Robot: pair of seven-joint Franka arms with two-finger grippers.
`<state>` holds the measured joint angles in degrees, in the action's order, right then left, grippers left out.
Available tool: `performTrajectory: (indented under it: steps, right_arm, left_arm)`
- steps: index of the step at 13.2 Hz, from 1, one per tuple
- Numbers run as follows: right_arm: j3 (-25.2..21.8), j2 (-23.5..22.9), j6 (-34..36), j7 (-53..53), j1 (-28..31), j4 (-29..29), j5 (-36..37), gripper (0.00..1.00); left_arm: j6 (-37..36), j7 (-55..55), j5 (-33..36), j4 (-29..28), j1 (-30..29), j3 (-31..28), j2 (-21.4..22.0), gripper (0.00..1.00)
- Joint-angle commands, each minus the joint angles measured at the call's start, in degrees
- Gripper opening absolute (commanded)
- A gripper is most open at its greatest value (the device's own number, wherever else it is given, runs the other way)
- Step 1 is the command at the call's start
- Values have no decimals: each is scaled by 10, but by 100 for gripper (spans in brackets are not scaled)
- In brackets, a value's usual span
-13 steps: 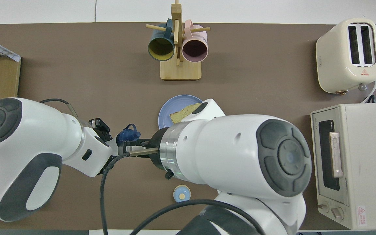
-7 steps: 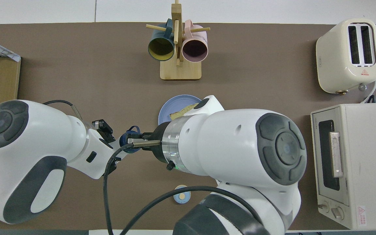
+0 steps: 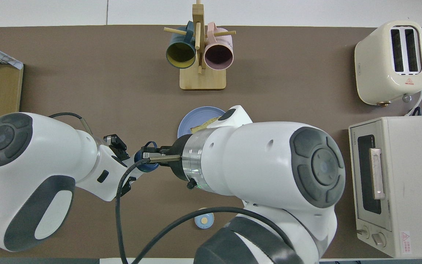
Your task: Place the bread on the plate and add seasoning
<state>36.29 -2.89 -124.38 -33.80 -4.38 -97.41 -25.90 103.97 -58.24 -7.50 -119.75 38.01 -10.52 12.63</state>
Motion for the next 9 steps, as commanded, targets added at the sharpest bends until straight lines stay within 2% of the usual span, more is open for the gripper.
performTrajectory:
  steps: [1, 5, 7, 9]
  right_arm:
    - [10, 2, -10, -7, 9, -9, 1, 29]
    - [10, -1, -10, -5, 9, -14, 2, 25]
    - [10, -2, -10, -8, 9, -12, 1, 17]
    - [10, -4, -8, -11, 9, -10, 1, 0]
  left_arm:
    - [14, 12, 7, -12, 5, 0, 13, 0]
    - [17, 14, 7, -12, 5, 0, 13, 0]
    - [18, 16, 7, -12, 5, 0, 13, 0]
    - [18, 16, 7, -12, 5, 0, 13, 0]
